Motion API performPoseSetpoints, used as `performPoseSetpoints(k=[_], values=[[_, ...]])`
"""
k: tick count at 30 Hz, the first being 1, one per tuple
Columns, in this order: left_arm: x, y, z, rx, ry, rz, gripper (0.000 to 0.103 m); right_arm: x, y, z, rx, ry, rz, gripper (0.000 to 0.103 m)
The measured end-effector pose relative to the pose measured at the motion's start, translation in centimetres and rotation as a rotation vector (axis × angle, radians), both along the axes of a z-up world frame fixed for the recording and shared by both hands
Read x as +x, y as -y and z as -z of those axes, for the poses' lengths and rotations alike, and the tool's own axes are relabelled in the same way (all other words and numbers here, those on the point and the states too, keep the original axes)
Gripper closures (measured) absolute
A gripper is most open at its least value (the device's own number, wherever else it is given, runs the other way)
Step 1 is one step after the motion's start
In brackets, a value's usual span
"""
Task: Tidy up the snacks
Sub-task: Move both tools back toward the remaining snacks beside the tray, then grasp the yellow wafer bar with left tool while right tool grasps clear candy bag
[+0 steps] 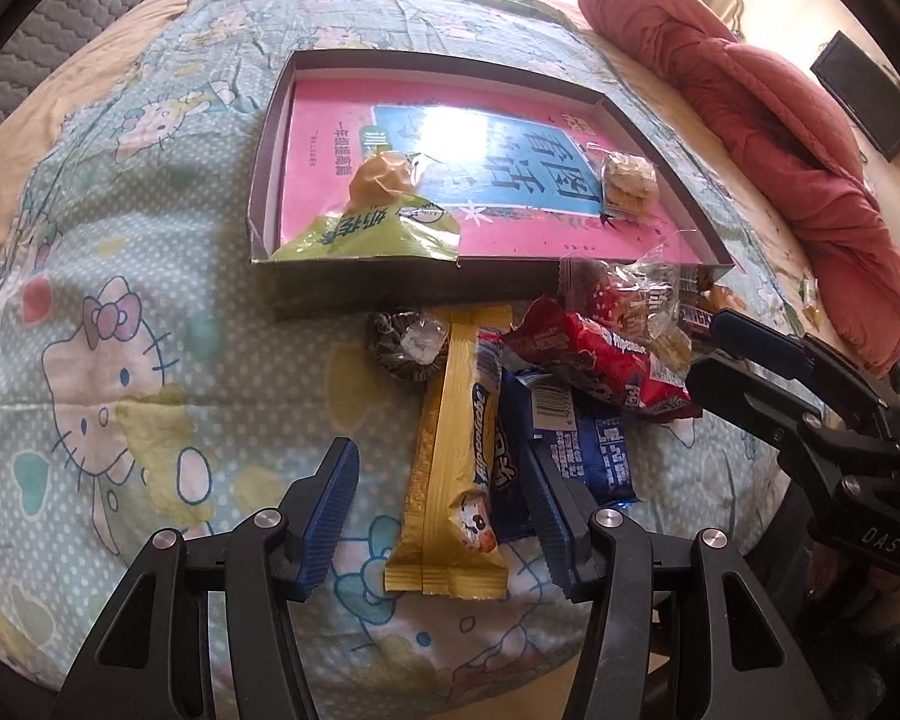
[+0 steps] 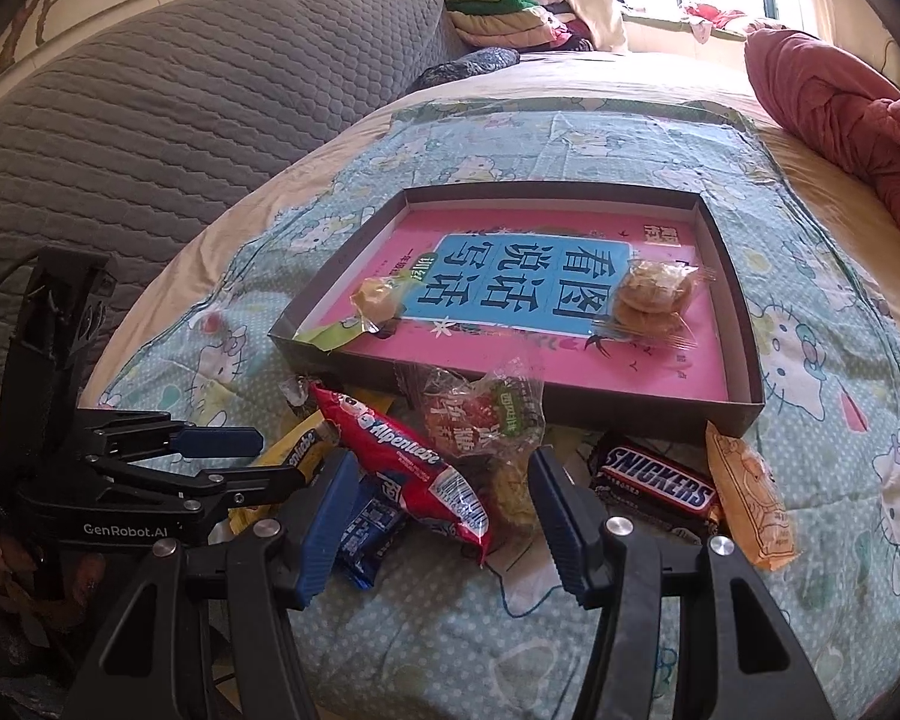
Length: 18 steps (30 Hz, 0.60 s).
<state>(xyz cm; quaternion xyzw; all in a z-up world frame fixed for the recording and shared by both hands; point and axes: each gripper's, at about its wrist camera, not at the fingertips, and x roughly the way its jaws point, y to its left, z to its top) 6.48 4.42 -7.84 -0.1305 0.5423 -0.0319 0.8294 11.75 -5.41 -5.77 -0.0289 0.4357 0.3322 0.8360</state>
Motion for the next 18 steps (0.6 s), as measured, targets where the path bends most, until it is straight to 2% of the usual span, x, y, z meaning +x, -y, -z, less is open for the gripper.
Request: performPoseSetpoints(k=[4,8,13,18], values=[[0.3,0.1,0.1,0.010,0.006,0.002,0.046,1.3,0.1,0.6,0.012,-0.025,0.021,0.045],[0.7,0.1,0.8,0.008,-0.017,0.007,0.054,2.9,0.4,1.4,0.024,-0.070,0.040,0.045],[1.2,0.2,1.1,0.021,-0.020,0.012,0.056,4.1,0.1,2.5,0.030,-0.117,0.037,0.045],[1.5,0.5,1.3,0.034,-0.030,0.019,0.056,4.3,-0.9,2.8,0.015,-0.113,0.006,0.045]])
